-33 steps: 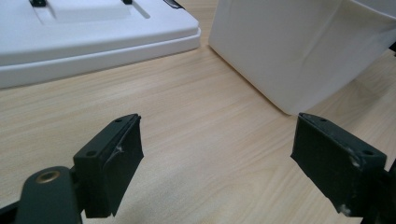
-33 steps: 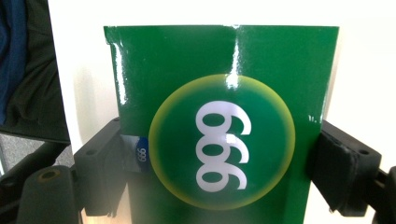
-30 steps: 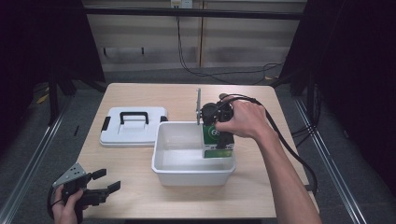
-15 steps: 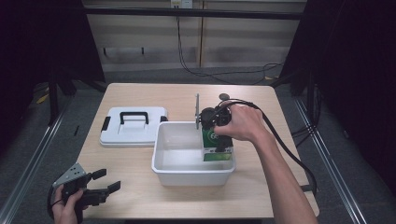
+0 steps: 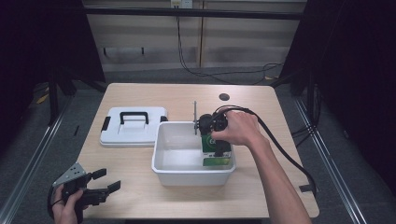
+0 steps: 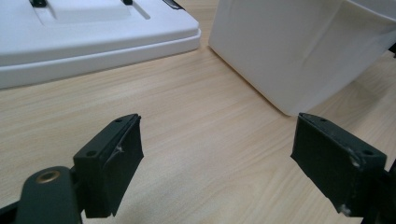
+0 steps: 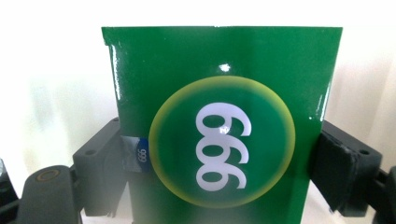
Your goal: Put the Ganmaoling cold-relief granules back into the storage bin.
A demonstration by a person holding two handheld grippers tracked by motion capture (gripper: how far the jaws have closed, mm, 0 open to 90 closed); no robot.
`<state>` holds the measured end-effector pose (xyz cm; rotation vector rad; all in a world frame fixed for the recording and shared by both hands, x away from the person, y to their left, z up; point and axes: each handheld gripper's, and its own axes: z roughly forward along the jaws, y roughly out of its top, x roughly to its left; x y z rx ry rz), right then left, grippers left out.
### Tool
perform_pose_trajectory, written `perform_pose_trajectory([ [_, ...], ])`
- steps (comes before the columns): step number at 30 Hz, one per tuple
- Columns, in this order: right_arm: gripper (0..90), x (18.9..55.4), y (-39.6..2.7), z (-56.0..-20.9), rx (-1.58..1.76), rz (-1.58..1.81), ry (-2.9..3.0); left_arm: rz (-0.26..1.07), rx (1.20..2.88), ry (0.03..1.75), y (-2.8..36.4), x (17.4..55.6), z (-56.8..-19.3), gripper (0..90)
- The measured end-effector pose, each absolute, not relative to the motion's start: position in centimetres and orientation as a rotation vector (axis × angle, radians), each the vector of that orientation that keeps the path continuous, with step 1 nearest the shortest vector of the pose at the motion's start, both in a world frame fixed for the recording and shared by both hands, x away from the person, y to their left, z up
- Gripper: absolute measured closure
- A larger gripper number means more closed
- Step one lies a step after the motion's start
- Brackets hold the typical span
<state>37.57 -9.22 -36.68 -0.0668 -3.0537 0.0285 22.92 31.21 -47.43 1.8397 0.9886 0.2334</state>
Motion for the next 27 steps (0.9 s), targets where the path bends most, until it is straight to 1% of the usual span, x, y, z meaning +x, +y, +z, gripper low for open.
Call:
perform_pose_trajectory([
  [27, 15.4, 37.6, -9.0, -40.1, -0.117, 0.069, -3.043, 0.239, 1.838, 0.989, 31.2, 22.8, -47.4, 15.8],
])
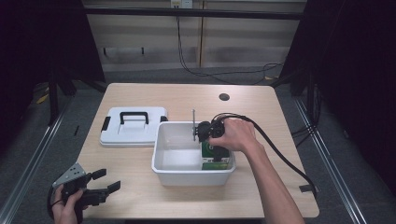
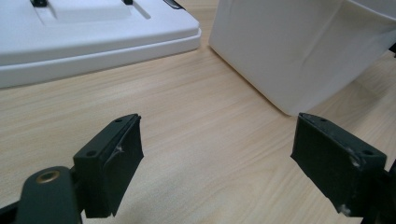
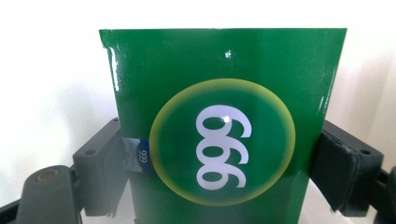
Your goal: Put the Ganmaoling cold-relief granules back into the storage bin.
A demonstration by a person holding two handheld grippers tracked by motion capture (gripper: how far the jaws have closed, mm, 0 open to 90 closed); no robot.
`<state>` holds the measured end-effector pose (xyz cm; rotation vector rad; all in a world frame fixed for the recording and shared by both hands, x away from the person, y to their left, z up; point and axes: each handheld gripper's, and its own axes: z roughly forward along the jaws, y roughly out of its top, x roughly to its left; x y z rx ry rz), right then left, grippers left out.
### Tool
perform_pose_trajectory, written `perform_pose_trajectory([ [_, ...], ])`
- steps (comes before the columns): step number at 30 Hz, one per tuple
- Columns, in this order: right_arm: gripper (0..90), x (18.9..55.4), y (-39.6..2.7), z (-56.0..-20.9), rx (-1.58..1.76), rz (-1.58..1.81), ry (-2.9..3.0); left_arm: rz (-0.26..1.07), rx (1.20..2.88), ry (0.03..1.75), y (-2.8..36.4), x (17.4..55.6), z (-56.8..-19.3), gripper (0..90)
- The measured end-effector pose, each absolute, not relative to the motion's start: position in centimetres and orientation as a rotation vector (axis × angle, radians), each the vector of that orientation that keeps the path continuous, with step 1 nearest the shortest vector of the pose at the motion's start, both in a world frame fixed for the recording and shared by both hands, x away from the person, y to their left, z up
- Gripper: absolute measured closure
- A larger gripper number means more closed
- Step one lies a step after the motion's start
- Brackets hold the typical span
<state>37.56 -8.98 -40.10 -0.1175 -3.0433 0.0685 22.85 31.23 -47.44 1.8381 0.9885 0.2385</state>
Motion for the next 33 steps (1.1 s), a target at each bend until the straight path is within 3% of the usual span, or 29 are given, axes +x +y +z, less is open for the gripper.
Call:
perform_pose_trajectory([
  [33, 11.1, 37.2, -9.2, -42.1, -0.139, 0.069, -3.051, 0.240, 1.841, 0.989, 31.2, 22.9, -47.4, 15.9],
])
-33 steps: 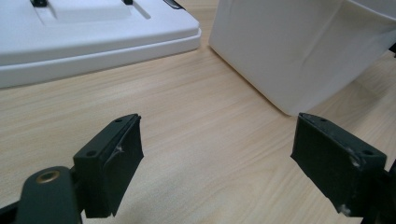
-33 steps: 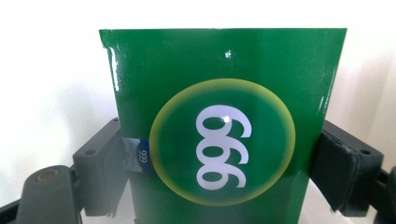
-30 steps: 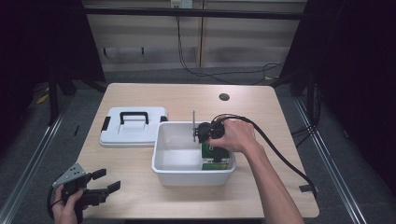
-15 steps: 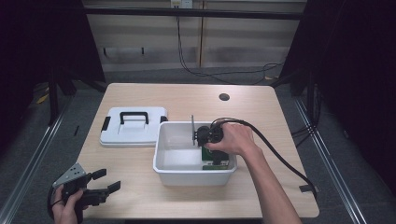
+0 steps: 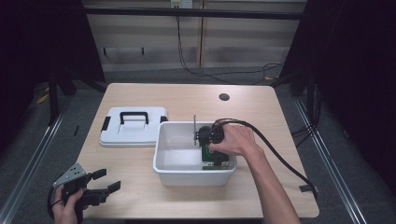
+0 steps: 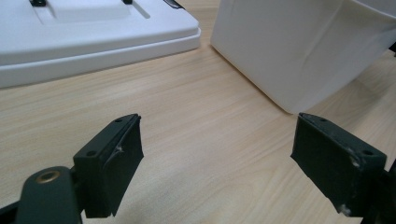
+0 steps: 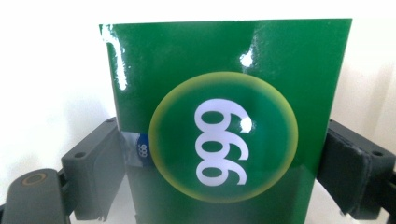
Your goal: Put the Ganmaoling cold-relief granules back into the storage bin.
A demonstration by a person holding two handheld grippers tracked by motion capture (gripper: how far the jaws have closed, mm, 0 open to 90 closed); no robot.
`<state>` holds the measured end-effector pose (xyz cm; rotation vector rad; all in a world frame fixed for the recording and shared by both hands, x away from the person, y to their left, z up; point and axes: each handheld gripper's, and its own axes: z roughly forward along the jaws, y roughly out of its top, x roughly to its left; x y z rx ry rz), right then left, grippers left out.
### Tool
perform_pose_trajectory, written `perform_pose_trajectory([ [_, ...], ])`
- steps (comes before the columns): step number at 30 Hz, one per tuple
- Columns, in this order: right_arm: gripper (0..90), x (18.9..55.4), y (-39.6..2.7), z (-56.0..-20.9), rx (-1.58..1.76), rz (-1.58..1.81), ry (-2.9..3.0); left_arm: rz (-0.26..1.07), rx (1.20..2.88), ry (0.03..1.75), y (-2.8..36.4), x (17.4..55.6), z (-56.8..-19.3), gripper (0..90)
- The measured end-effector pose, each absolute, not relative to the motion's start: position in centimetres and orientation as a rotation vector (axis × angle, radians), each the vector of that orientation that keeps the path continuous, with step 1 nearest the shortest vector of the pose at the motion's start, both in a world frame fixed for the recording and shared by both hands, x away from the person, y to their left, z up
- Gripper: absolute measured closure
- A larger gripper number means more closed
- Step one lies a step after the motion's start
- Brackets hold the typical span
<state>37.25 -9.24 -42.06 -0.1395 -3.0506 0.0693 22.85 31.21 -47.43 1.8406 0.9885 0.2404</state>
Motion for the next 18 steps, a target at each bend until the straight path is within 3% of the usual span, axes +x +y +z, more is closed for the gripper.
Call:
perform_pose_trajectory([
  [18, 10.6, 36.9, -10.4, -39.6, -0.131, -0.078, -3.073, 0.242, 1.844, 0.990, 31.2, 22.9, -47.4, 15.9],
])
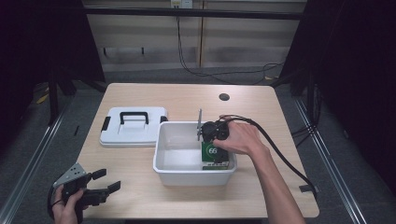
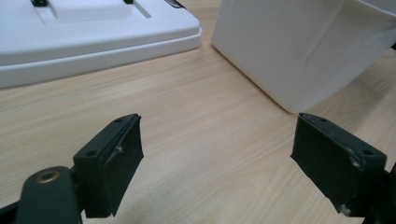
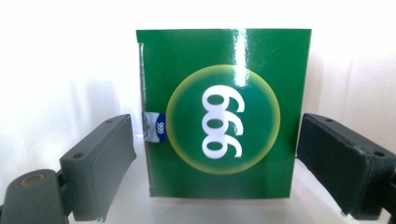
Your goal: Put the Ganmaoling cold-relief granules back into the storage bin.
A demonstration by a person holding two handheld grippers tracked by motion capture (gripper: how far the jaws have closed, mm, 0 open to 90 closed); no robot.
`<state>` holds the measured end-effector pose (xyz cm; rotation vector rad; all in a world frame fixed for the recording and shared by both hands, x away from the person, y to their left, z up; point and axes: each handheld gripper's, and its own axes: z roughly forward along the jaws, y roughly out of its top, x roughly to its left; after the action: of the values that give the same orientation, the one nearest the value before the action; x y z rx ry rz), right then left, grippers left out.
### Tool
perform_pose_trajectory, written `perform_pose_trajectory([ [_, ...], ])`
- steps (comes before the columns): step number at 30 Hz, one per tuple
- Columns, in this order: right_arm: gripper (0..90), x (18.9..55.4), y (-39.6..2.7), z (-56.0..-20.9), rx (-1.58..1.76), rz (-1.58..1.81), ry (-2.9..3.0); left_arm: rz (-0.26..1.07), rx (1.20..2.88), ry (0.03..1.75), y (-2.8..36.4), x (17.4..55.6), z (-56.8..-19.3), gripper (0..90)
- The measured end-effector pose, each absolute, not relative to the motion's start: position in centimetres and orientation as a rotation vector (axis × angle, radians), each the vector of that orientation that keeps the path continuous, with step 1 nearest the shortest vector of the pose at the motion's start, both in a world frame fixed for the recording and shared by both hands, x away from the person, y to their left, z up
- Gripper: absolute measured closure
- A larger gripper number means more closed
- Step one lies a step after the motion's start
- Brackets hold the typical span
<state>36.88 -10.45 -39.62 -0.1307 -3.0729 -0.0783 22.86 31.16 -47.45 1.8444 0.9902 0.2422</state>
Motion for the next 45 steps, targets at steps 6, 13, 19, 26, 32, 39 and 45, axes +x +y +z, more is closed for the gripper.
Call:
perform_pose_trajectory([
  [6, 10.9, 36.6, -11.5, -38.1, -0.182, -0.213, -3.105, 0.250, 1.850, 0.986, 31.2, 22.9, -47.4, 15.9],
  [13, 13.3, 36.0, -12.6, -37.0, -0.258, -0.313, -3.136, 0.250, 1.848, 0.992, 31.2, 22.9, -47.4, 15.8],
  [19, 13.8, 35.6, -13.9, -36.2, -0.372, -0.538, -3.140, 0.250, 1.846, 0.993, 31.2, 22.8, -47.4, 15.8],
  [26, 14.2, 35.0, -15.3, -35.4, -0.440, -0.761, -3.128, 0.252, 1.846, 0.994, 31.2, 22.8, -47.4, 15.8],
  [32, 14.3, 34.2, -17.0, -34.5, -0.538, -1.020, -3.073, 0.250, 1.843, 0.992, 31.2, 22.8, -47.4, 15.8],
  [39, 14.0, 33.0, -19.5, -34.5, -0.678, -1.203, -3.008, 0.251, 1.846, 0.995, 31.2, 22.8, -47.4, 15.8],
  [45, 13.8, 31.8, -21.4, -34.1, -0.788, -1.249, -3.025, 0.253, 1.844, 0.994, 31.2, 22.8, -47.4, 15.9],
])
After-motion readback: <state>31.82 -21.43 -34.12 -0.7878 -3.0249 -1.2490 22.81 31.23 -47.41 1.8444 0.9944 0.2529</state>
